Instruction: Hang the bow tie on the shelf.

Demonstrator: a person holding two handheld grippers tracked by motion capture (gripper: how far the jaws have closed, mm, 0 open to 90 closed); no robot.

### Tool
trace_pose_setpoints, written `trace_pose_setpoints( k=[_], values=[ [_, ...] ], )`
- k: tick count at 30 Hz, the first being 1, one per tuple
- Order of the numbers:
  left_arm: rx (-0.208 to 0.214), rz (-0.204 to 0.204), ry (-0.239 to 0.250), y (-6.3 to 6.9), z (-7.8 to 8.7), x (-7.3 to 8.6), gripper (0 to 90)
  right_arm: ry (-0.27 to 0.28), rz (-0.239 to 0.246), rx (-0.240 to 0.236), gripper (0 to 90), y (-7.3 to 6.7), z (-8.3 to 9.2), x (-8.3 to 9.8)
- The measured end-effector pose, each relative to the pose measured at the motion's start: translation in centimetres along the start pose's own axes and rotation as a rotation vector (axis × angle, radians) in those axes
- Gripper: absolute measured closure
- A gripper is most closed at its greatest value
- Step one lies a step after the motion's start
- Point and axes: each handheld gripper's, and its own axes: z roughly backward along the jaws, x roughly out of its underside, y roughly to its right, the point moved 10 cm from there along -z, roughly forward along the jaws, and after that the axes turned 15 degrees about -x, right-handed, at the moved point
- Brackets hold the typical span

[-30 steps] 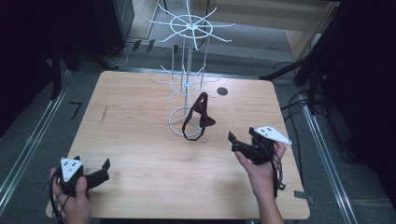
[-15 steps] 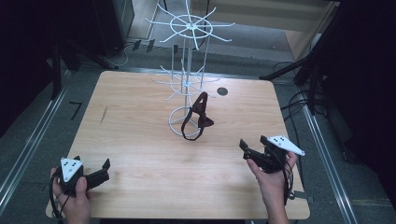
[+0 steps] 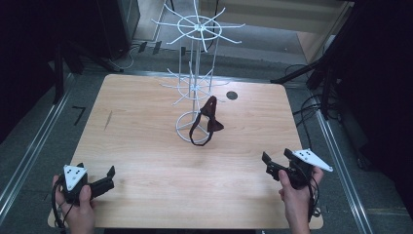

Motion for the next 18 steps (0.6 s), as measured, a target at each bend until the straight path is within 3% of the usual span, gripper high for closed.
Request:
trace_pose_setpoints(
  k=[18],
  values=[
    [-0.002,-0.005,0.002,0.0,0.0,0.0,0.4,-0.007,-0.016,0.058,14.8,3.3,2.4,2.7]
  ],
)
